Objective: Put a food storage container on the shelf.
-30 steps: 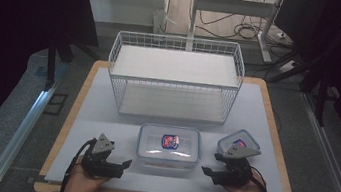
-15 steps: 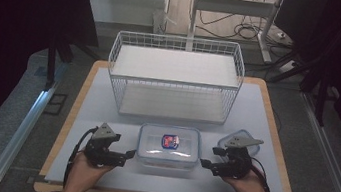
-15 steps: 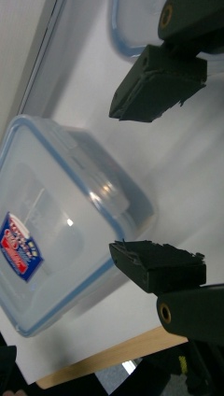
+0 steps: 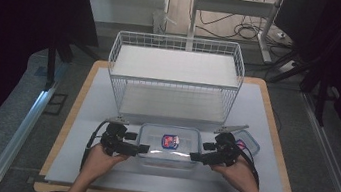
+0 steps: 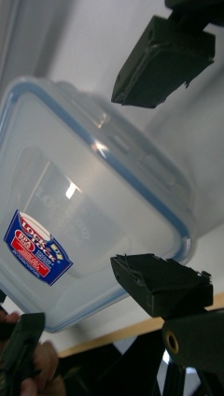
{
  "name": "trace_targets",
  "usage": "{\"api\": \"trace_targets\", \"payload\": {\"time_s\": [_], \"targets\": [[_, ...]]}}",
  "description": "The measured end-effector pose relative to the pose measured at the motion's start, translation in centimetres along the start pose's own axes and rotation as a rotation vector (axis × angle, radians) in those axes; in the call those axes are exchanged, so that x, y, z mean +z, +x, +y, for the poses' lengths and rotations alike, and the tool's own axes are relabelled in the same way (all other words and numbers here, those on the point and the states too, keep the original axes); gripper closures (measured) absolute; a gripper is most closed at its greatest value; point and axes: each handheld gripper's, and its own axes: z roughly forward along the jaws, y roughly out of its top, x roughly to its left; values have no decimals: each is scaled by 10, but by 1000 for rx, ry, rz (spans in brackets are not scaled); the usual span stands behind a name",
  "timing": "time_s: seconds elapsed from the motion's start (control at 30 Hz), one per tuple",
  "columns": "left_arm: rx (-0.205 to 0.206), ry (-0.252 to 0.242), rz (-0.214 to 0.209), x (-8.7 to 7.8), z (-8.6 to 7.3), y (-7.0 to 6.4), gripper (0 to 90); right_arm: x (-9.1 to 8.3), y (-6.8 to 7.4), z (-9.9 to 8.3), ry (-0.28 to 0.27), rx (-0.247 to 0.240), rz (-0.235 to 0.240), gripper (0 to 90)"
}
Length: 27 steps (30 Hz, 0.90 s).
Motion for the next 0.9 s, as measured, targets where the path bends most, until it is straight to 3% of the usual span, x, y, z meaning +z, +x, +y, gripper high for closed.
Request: {"api": "trace_targets", "payload": {"time_s": [0.1, 0.23, 0.27, 0.4, 0.47, 0.53, 0.57, 0.63, 0.8, 0.9], "targets": [[-29, 13, -37, 5, 1, 5, 124, 7, -2, 4, 22, 39, 33, 145], [-89, 22, -92, 11, 0, 11, 108, 9, -5, 6, 35, 70, 43, 139], [-94, 24, -96, 11, -1, 11, 104, 11, -7, 7, 43, 96, 67, 147], [-81, 21, -81, 6, 0, 9, 169, 12, -7, 8, 48, 100, 63, 147], [-95, 16, -83, 2, -1, 9, 202, 12, -7, 8, 56, 104, 79, 164], [-101, 3, -94, -2, -2, 10, 257, 9, -6, 8, 49, 112, 77, 213], [-100, -10, -100, -7, -3, 10, 320, 3, -8, 7, 23, 125, 84, 295], [-96, -14, -100, -9, -3, 9, 353, -1, -10, 6, 6, 125, 97, 345], [-90, -36, -104, -14, -8, 7, 391, -5, -8, 5, -5, 121, 102, 394], [-92, -60, -126, -17, -13, 8, 451, -11, -10, 0, -28, 137, 133, 449]]}}
